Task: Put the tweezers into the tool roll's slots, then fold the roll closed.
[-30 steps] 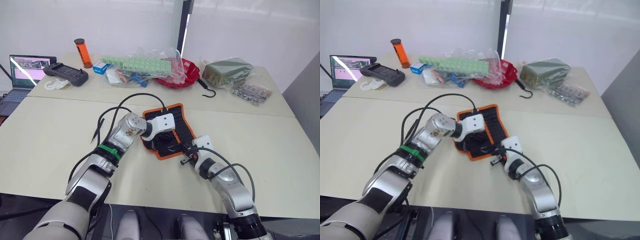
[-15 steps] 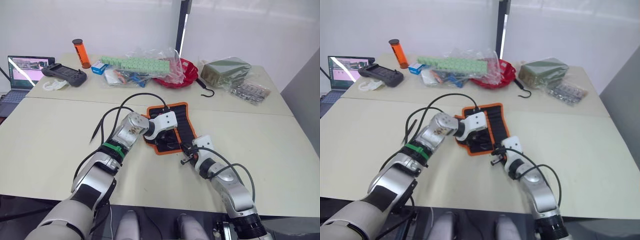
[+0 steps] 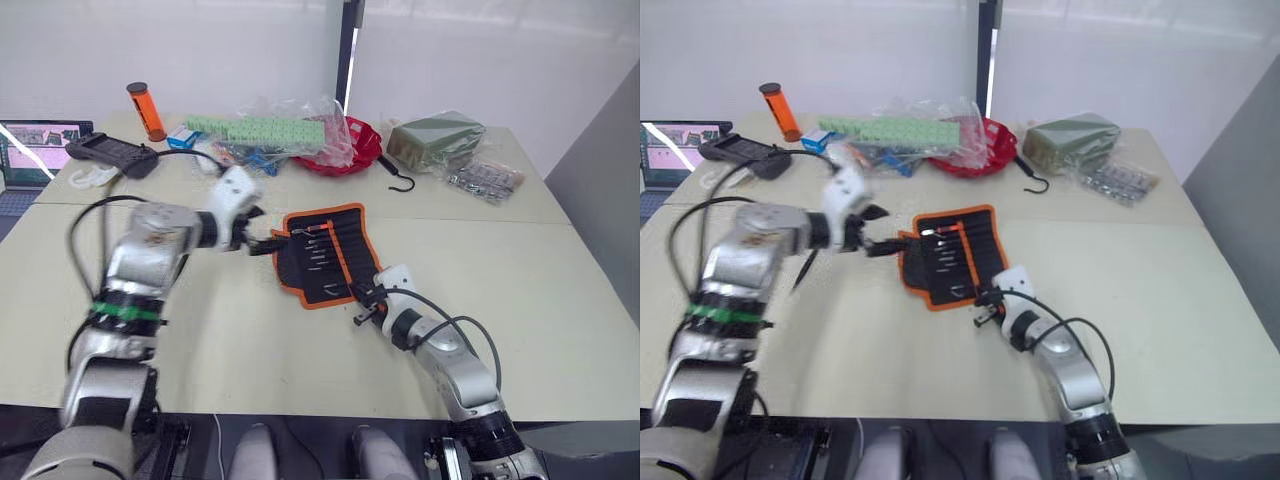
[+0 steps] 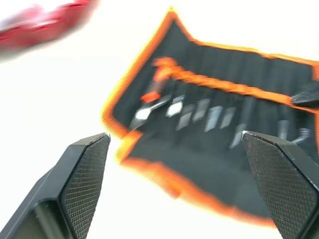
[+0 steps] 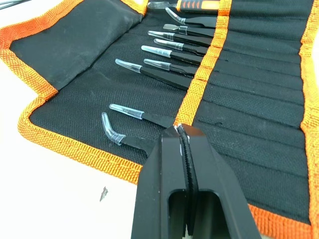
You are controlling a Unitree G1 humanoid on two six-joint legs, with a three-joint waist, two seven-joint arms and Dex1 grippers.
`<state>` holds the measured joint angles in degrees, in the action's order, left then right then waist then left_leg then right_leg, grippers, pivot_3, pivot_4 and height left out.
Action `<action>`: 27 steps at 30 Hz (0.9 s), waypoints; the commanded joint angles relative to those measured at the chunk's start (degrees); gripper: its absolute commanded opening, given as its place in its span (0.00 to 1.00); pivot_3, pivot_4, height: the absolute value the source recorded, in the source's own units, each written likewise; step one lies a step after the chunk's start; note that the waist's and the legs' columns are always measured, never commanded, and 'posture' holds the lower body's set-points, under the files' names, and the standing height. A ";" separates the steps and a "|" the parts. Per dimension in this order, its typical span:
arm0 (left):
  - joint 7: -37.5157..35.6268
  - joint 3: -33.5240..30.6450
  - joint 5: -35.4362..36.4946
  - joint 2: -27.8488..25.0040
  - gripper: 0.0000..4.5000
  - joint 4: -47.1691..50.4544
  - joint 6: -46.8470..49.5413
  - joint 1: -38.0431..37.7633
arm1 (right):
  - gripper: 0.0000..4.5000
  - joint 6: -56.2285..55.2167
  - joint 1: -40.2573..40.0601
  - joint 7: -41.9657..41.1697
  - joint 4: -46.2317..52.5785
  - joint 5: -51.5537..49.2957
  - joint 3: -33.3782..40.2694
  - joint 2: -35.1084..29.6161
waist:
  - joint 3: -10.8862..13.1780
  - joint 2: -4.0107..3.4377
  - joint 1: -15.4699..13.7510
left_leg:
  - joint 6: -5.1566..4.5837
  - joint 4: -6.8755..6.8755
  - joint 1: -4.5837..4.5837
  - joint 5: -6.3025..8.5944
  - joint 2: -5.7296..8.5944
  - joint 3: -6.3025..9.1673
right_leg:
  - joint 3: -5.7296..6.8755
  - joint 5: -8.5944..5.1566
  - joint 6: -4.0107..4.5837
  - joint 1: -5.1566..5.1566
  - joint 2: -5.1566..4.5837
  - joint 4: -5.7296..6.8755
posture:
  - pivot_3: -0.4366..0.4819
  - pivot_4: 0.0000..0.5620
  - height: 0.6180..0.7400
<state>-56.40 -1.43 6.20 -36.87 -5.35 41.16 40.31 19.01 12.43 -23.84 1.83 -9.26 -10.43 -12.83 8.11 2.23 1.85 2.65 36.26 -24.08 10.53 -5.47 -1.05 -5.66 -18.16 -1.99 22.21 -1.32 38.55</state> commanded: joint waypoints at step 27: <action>15.22 -46.86 18.93 9.28 1.00 26.88 -7.85 -60.34 | 0.00 -5.21 10.16 -7.36 -21.02 4.50 -1.67 -1.15 | -0.43 0.75 0.60 | 0.01 -0.44 0.85 -0.01 -0.19 -0.40 | 0.00 -0.23 0.47 -0.12 -0.23 0.00 | 0.48 0.27 0.97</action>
<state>-41.62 -47.75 23.34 -27.26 20.49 35.06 -20.10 12.49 23.99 -31.19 -15.42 -6.81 -11.28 -13.59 7.68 2.97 2.46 2.66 35.81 -23.23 10.52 -5.67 -1.44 -5.66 -18.39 -1.51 22.10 -1.55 38.55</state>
